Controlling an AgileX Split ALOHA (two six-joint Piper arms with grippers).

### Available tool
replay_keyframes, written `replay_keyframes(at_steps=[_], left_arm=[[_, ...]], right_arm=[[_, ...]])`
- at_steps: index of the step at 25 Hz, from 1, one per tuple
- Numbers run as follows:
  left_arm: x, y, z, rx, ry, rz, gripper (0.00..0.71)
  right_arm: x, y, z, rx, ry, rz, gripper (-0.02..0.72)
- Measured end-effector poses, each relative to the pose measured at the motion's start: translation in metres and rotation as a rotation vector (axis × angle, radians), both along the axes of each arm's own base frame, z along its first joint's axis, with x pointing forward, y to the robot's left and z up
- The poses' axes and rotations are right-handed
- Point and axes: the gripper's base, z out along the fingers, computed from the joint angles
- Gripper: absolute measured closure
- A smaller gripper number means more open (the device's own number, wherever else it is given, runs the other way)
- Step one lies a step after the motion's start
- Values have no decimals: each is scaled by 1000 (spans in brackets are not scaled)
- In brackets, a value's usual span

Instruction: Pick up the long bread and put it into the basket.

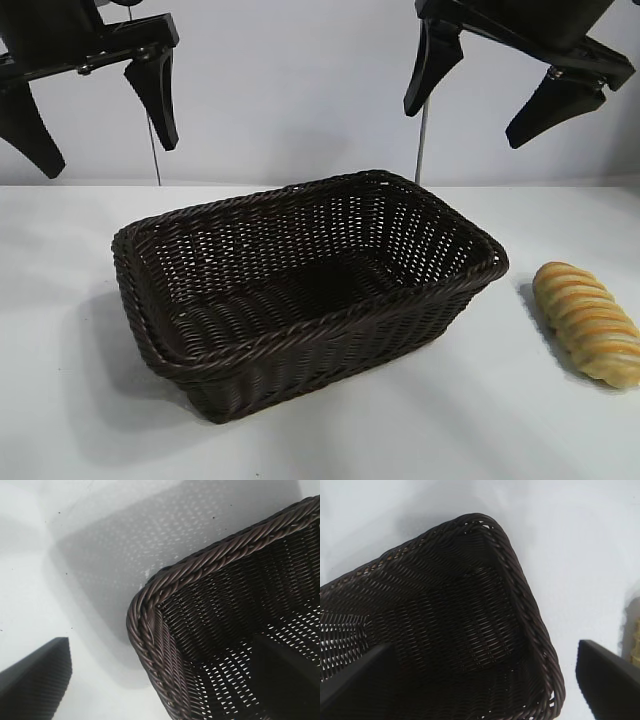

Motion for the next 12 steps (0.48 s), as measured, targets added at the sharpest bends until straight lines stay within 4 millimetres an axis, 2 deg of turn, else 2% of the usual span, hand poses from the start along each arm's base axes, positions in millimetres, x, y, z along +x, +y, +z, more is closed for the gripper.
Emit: replay_keyframes(at_steps=[12], left_arm=[[5, -1, 1, -14, -54, 12, 16]], right_arm=[[0, 0, 0, -1, 0, 0, 8]])
